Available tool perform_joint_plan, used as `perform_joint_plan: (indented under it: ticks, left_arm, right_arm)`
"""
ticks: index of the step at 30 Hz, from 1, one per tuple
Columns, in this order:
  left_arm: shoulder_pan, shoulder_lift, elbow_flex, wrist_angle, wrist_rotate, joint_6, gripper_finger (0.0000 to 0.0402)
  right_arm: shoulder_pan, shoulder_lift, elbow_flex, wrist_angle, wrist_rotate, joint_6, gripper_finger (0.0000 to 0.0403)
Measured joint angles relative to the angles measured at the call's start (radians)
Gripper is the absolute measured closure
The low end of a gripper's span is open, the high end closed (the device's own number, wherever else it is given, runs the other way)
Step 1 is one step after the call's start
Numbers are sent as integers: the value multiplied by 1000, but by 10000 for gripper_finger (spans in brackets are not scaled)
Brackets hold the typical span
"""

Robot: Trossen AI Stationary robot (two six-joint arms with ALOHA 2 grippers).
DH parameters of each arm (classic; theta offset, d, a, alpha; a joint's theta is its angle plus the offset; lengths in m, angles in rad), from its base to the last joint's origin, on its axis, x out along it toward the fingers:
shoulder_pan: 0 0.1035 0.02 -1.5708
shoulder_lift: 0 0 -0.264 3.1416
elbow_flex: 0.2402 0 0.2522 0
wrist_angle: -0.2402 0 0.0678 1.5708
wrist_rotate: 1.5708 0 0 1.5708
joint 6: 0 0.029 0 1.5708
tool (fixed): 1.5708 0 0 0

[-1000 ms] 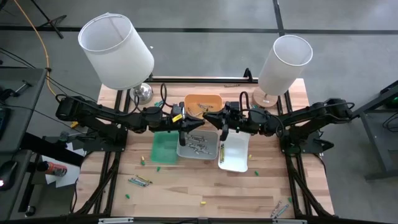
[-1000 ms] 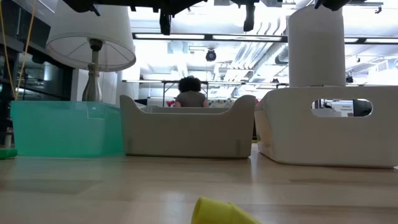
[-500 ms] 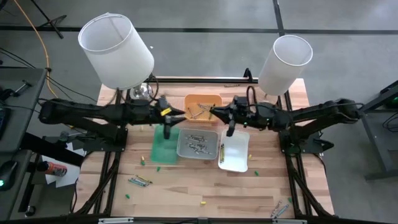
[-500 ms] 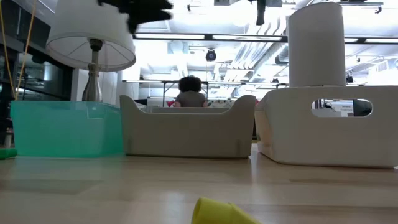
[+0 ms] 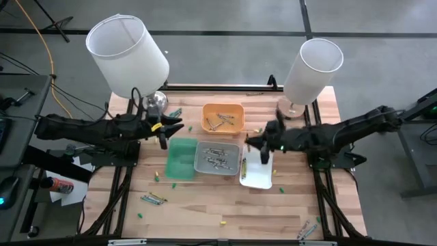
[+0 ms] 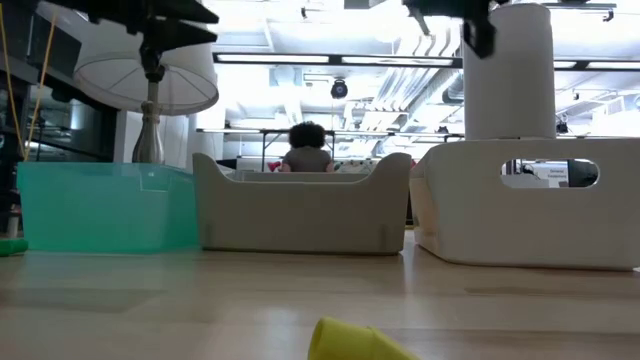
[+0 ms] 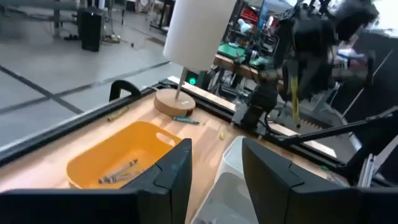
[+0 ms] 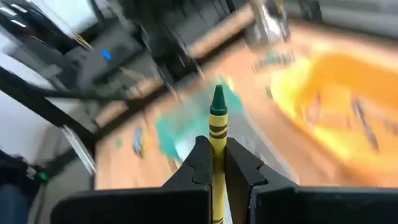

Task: Sort crayons
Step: Put the green crayon into the white bin

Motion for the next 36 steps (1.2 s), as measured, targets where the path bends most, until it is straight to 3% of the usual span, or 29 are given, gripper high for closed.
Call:
perform_joint_plan:
  ticks: [6,12,17,24,36]
  left_arm:
    - [0,3,-32,18,0,-40,273]
    - [0,8,-32,33,0,-7,273]
    - [0,8,-32,32,-15,5,273]
    - [0,8,-32,31,-16,13,273]
    - [0,8,-31,36,-17,12,273]
  right_arm:
    - [151,152,0,-178,100,379,400]
    - [238,285,0,-361,101,871,400]
    - [228,367,-1,-405,45,1157,400]
    - [150,440,-1,-345,-56,1195,400]
    - [4,501,-1,-323,-234,1063,400]
